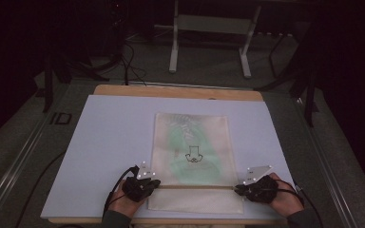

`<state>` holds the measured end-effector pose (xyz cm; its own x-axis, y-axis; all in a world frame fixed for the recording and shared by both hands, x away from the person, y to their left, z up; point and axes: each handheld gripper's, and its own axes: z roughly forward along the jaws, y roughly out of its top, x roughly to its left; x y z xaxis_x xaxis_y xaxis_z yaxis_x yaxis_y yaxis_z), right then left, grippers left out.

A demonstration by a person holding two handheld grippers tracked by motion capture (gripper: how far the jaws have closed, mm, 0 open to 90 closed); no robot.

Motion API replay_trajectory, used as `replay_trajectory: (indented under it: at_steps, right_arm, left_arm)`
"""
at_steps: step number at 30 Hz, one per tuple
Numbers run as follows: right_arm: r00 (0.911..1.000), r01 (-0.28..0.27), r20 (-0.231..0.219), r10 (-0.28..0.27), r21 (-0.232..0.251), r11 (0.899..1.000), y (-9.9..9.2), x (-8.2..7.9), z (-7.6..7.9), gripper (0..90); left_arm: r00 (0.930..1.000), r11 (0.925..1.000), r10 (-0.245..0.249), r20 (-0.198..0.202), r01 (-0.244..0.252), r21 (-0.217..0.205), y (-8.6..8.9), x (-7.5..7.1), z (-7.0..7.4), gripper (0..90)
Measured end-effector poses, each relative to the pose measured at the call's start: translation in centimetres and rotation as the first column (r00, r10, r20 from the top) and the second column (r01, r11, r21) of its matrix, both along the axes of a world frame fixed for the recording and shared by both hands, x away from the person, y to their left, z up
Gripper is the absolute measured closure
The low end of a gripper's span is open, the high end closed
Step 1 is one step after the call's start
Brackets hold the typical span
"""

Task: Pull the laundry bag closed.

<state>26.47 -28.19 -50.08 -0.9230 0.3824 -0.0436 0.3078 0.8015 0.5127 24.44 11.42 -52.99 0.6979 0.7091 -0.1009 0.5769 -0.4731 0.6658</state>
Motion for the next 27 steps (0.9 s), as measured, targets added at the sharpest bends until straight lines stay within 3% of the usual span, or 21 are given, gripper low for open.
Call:
replay_trajectory:
  at_steps: [4,13,18,27]
  right_arm:
    - [0.9999,0.010,-0.013,-0.010,0.035,0.999,-0.24,0.06,-0.27,80.9]
    - [0.9997,0.013,-0.020,-0.011,0.079,0.997,-0.35,0.23,-0.31,67.9]
    - [0.9994,0.031,-0.016,-0.029,0.092,0.995,-0.41,0.31,-0.25,62.9]
    - [0.9988,0.050,-0.010,-0.049,0.127,0.991,-0.56,0.43,-0.13,58.1]
  left_arm:
    - [1.0000,1.0000,-0.001,-0.001,0.001,-0.004,0.07,0.05,-0.02,89.1]
    - [1.0000,0.9997,-0.008,-0.001,0.008,-0.021,0.30,0.10,-0.10,88.4]
    - [0.9998,0.9983,-0.006,-0.019,0.005,-0.058,0.71,0.19,-0.14,83.6]
    - [0.9999,0.9987,-0.008,-0.006,0.008,-0.051,0.66,0.10,-0.06,82.5]
